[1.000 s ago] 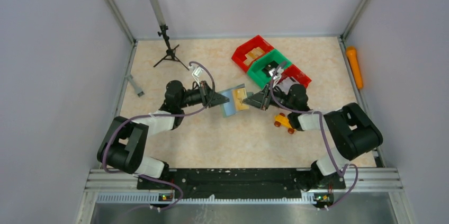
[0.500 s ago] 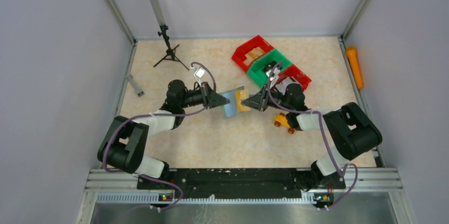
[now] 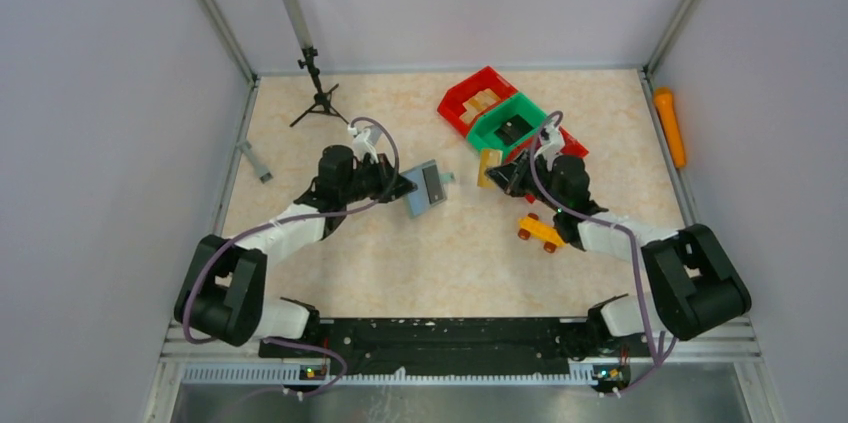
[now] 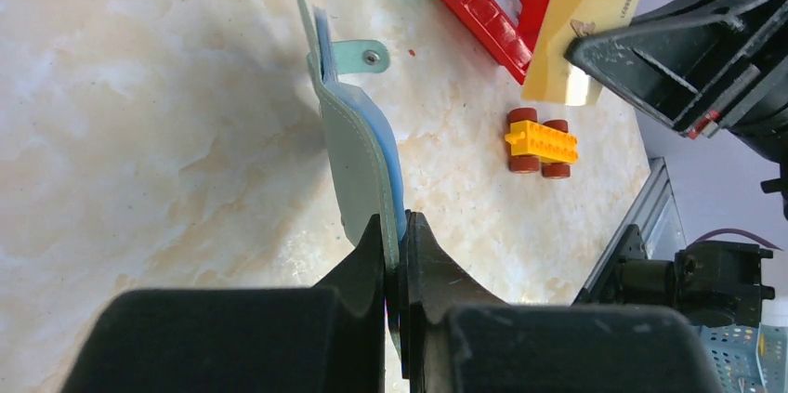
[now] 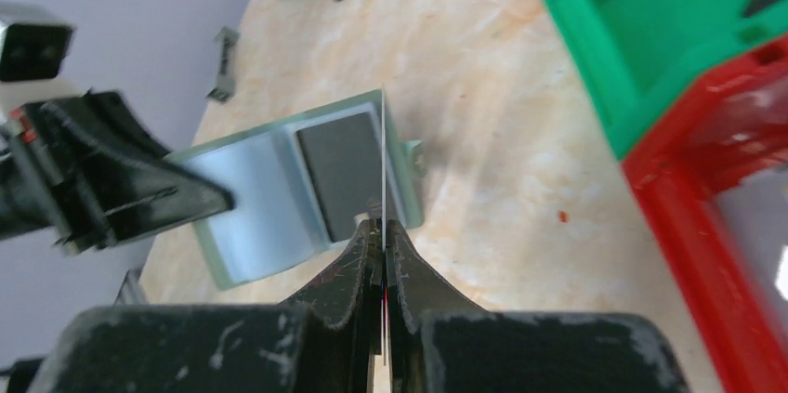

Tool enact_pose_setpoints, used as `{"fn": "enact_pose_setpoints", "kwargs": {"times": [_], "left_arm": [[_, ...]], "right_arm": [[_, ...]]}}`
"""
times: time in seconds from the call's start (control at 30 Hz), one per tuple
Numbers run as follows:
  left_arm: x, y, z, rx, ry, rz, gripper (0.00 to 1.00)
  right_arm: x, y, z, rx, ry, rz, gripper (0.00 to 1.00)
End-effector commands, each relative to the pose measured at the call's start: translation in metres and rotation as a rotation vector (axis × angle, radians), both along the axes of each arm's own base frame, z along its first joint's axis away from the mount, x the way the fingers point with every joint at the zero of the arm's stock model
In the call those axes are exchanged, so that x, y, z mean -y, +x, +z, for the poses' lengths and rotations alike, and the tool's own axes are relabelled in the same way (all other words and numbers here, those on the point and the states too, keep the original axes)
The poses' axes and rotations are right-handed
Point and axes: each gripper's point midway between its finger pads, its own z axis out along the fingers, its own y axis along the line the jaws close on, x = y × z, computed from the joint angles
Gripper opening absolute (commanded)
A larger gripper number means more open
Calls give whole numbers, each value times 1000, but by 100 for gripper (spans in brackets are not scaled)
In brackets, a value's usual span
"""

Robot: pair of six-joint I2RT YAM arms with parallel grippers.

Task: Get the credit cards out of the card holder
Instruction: Remove the credit card from the card holder, then place the credit card in the storage box.

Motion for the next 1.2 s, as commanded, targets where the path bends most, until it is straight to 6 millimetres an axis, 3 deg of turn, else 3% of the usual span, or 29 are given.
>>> {"fn": "enact_pose_setpoints", "kwargs": {"times": [0.0, 0.2, 0.33, 0.6, 0.77, 0.9, 1.17], "left_arm": [[3, 12, 10, 44, 15, -11, 0], [-4, 8, 19, 99, 18, 13, 0], [-9, 6, 26, 136, 19, 34, 0], [-7, 2, 29, 172, 4, 17, 0], [-10, 2, 33, 193, 11, 31, 0], [-10, 2, 32, 186, 6, 29, 0], [-6, 2, 31, 176, -5, 11, 0]], "right_arm": [[28, 34, 2, -32, -81, -218, 0], [34, 65, 13, -81, -224, -272, 0], [37, 85, 28, -26, -358, -260, 0], [42, 145, 29, -91, -762, -171, 0], [45, 179, 42, 8, -839, -221, 0], [46, 199, 40, 52, -916, -221, 0], [22, 227, 46, 136, -873, -190, 0]]}}
